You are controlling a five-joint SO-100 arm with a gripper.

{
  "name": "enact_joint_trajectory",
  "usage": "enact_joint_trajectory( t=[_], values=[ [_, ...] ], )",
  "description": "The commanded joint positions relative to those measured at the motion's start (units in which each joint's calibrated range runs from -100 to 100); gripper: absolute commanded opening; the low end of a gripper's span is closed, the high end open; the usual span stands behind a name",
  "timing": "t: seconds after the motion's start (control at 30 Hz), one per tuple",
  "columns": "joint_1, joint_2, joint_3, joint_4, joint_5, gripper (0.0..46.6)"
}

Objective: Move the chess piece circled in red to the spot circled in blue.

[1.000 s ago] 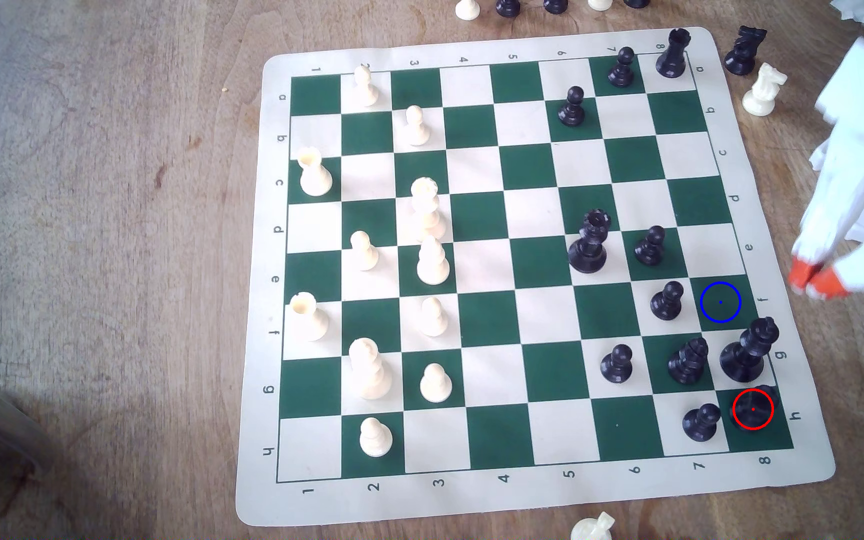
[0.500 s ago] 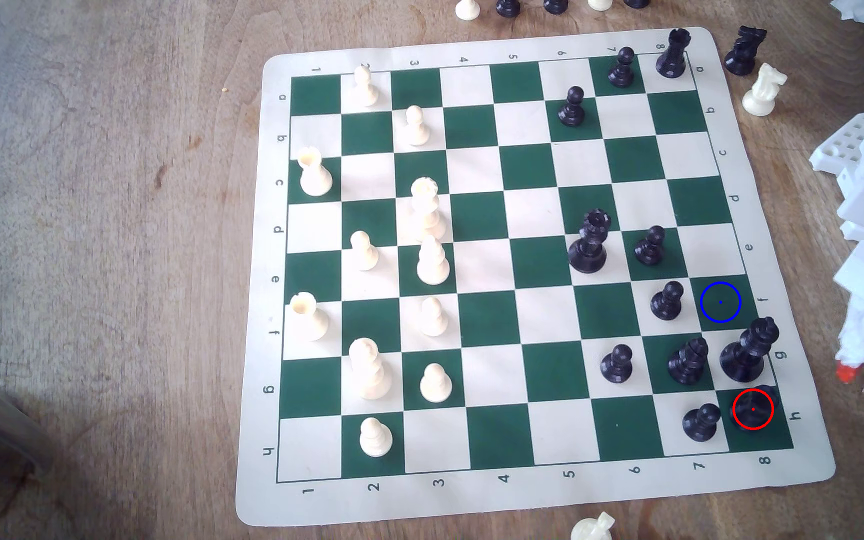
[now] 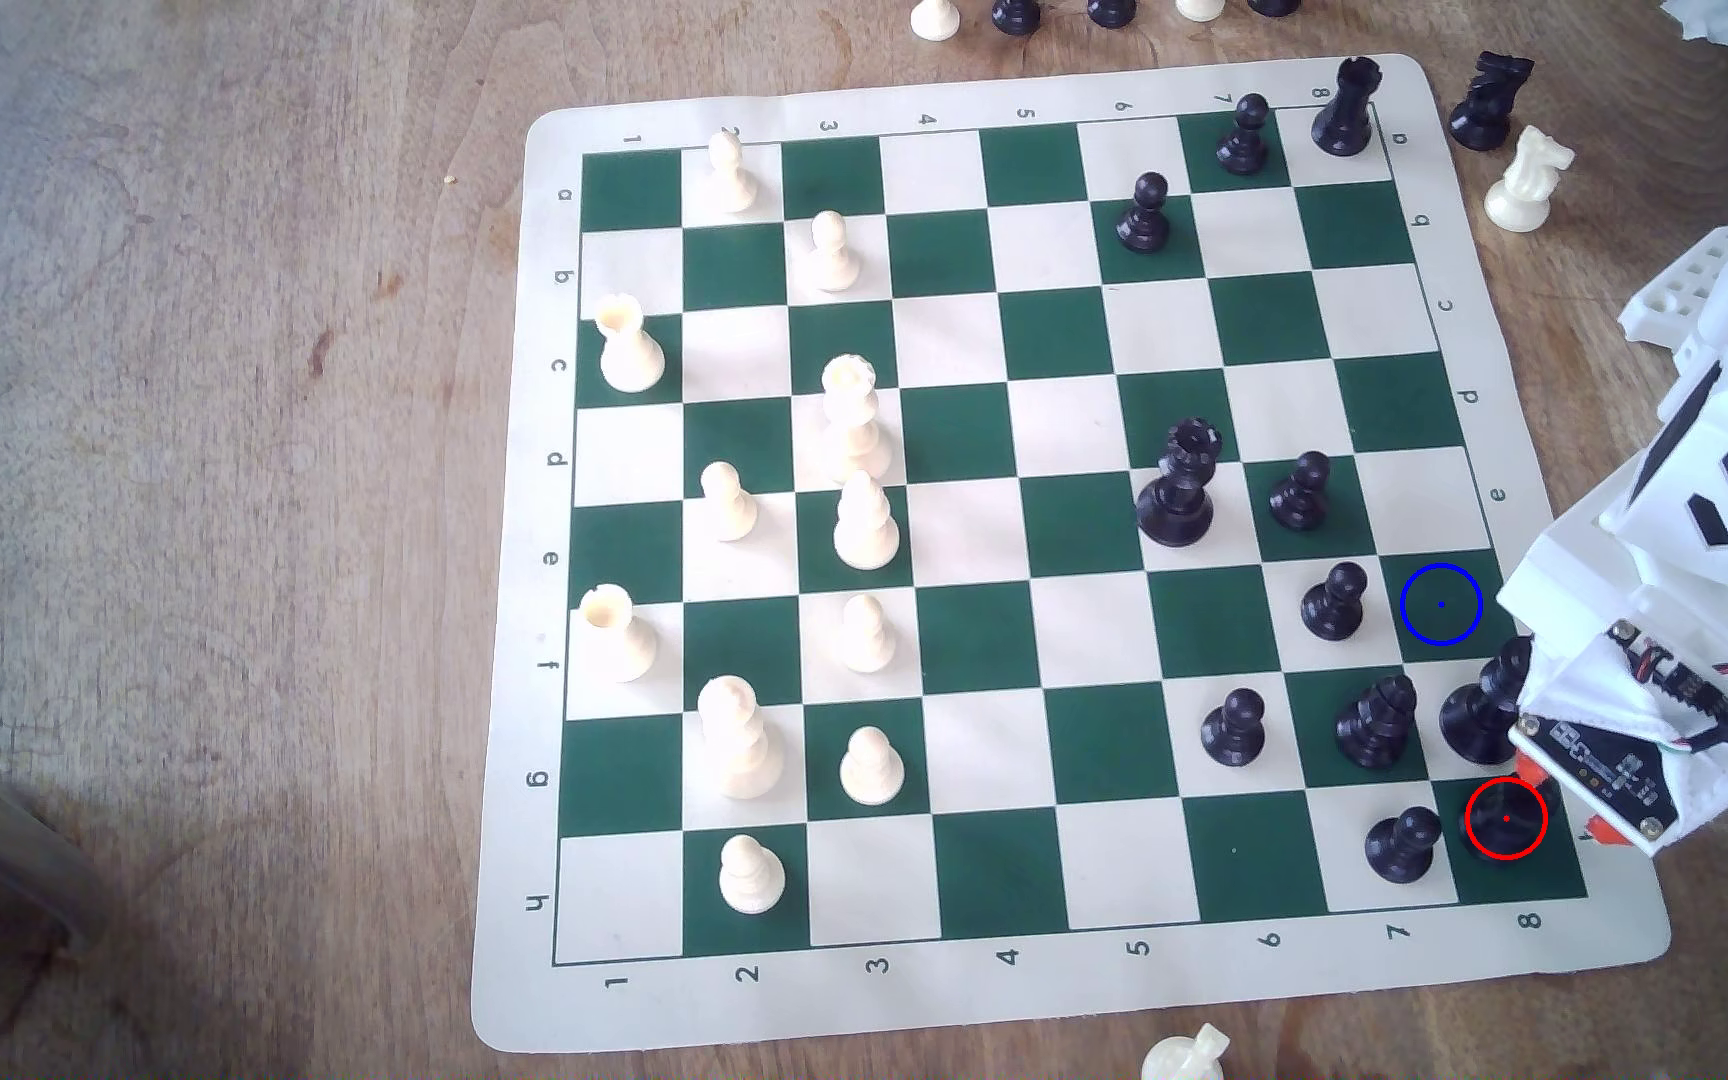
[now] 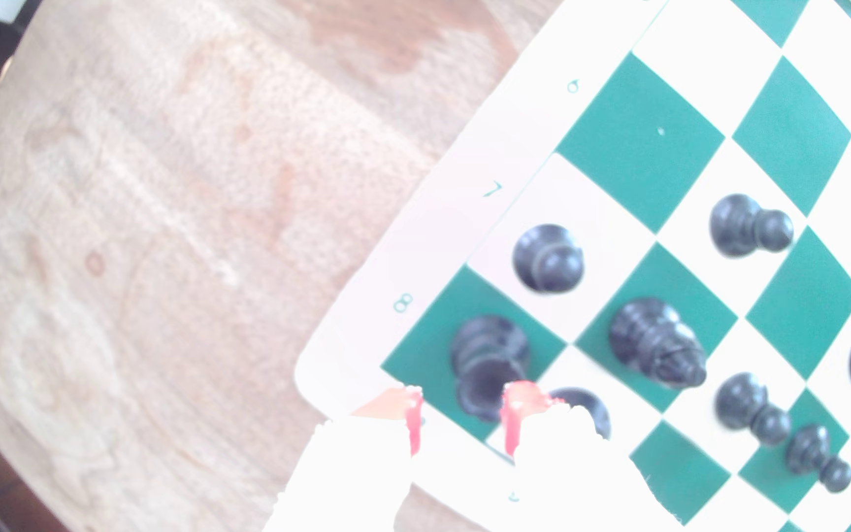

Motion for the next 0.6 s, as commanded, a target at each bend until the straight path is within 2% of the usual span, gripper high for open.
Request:
enact_joint_trajectory(
  t=[0.0,0.3,0.57],
  values=[
    [1.05,-1.37,1.53,-2.19,0.00,9.9],
    [1.20,-0.43,5.61,-5.63,-0.20,12.7],
    [1.52,1.35,6.33,-7.19,-0.10,13.1]
  ],
)
